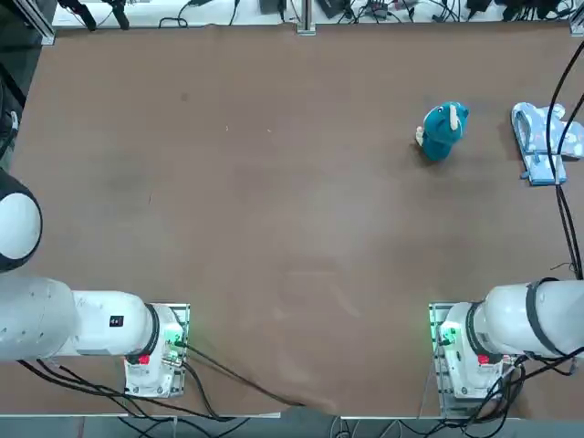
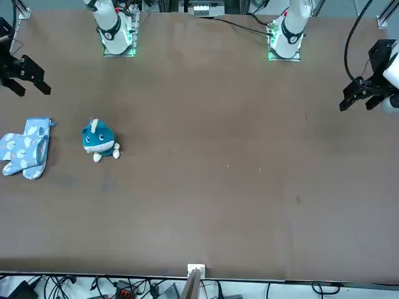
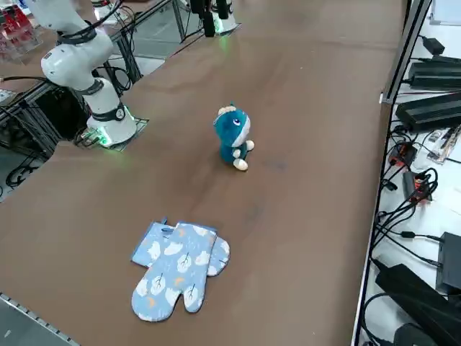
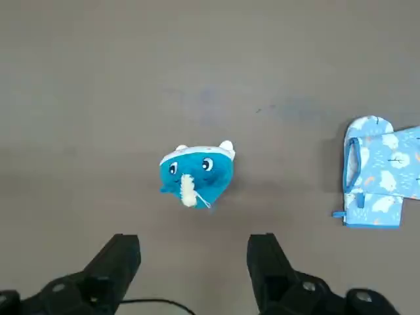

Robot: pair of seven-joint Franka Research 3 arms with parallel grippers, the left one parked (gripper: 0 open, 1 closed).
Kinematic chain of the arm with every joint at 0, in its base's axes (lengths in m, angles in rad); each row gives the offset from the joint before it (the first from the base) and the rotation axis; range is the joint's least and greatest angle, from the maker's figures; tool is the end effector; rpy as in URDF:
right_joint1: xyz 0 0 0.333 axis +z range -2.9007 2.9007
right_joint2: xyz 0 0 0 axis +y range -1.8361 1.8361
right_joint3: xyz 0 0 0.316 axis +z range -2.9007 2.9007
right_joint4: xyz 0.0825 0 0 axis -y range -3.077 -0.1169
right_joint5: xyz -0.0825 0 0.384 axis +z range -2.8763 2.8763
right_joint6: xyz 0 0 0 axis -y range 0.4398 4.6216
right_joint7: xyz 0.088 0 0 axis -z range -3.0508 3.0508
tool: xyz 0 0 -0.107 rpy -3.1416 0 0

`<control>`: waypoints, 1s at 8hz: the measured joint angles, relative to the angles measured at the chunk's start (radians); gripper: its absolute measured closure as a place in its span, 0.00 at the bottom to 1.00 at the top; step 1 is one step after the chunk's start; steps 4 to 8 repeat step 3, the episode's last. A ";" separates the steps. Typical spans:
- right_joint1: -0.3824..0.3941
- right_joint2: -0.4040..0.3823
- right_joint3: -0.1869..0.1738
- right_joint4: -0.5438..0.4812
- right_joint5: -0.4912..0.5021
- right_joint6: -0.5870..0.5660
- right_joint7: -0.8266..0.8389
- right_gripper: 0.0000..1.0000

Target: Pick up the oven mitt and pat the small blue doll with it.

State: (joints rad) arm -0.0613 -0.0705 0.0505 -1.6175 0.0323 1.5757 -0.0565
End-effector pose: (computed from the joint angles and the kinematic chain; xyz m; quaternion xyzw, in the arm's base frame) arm 0.5330 -0.0013 0.6412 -0.9995 -0.0230 -0.0148 0.0139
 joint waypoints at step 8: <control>0.052 0.000 -0.045 0.000 0.000 0.004 0.000 0.00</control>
